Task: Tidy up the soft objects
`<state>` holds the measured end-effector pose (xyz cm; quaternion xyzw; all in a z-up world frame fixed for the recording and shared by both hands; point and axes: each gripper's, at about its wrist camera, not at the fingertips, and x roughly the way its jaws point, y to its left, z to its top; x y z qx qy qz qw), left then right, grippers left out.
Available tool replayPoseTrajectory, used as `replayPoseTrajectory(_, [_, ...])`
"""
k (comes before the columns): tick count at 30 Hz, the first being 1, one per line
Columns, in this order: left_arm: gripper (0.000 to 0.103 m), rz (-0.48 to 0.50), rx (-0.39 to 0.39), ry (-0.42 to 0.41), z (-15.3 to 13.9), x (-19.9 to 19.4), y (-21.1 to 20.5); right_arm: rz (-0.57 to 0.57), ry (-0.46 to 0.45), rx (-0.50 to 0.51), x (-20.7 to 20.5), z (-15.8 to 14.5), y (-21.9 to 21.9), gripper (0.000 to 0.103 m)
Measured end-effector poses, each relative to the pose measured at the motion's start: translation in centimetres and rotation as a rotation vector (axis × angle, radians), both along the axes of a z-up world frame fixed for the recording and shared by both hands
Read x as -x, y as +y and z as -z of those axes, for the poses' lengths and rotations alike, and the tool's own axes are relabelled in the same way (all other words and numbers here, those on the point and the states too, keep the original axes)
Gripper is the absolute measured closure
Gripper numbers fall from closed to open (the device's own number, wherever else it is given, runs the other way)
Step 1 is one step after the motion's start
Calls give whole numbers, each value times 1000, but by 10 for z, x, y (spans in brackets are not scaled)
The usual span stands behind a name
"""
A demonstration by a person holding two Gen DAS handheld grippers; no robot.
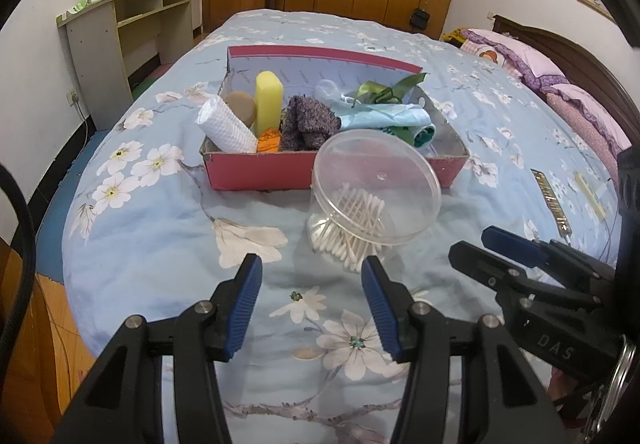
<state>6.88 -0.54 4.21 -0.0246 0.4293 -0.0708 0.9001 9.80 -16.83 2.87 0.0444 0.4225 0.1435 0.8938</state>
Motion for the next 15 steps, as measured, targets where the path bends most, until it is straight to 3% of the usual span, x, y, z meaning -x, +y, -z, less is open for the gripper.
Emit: replayPoseTrajectory(15, [49,0,1,0,0,0,0,-2,-1,0,0,-1,1,53])
